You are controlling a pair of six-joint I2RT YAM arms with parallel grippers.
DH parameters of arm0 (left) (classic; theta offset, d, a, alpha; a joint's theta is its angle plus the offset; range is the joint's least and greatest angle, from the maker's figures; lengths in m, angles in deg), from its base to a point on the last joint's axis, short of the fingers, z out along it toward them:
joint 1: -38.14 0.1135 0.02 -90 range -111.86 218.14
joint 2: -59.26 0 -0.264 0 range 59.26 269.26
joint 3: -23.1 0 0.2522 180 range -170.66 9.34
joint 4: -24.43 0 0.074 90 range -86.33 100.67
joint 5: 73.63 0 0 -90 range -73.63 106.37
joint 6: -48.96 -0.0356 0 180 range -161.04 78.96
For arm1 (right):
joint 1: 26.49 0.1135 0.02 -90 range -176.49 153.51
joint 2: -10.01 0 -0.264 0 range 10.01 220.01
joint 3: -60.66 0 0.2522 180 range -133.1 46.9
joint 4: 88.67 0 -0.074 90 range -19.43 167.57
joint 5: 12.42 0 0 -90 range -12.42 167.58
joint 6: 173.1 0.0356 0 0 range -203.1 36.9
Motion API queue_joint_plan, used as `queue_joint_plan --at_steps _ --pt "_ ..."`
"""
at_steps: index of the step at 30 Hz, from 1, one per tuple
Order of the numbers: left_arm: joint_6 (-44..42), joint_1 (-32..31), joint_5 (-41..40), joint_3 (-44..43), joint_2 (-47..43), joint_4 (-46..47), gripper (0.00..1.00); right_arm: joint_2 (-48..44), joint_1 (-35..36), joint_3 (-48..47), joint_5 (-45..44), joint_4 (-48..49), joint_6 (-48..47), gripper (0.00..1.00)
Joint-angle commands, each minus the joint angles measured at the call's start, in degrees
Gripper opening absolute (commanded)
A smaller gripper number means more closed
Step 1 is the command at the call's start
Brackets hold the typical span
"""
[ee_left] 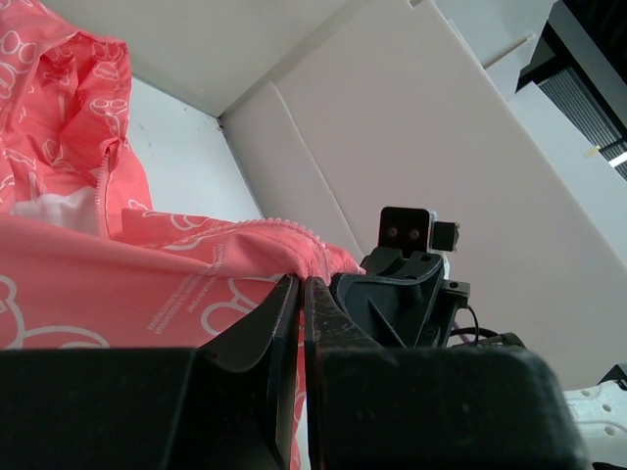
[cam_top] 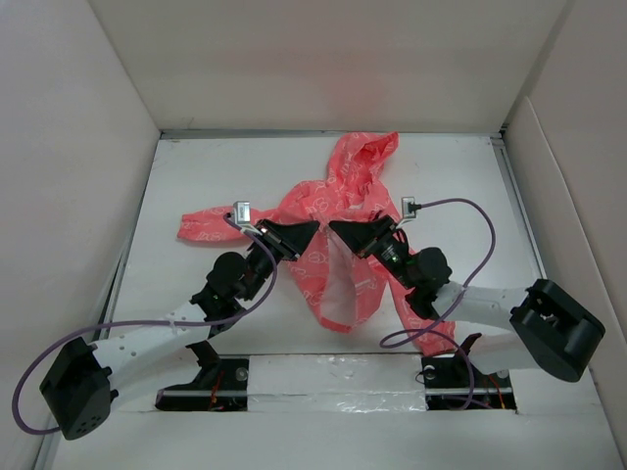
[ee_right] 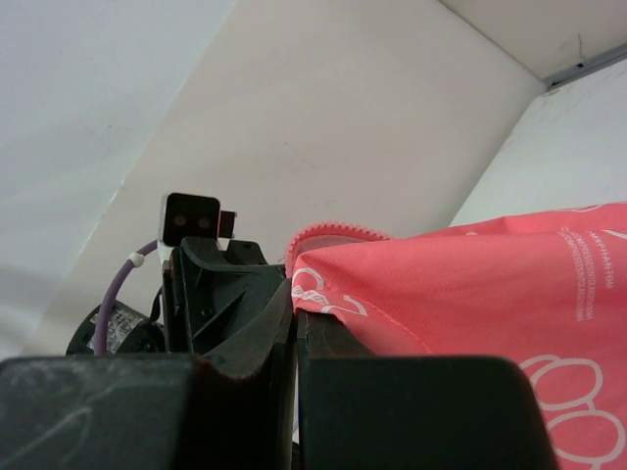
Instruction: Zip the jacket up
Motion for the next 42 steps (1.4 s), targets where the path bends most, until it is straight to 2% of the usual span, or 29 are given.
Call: queue_joint_plan --at_steps 1,42 --pt "0.7 -0.3 1.1 -1.7 -0.1 3.9 0.0 -1.2 -0.4 -0.7 -0.6 29.9 -1.1 0.0" --pt "1.2 -0.3 5.5 -0.2 1.6 8.0 0.0 -1.2 -0.9 -0.5 -1.4 29.9 -1.6 0.0"
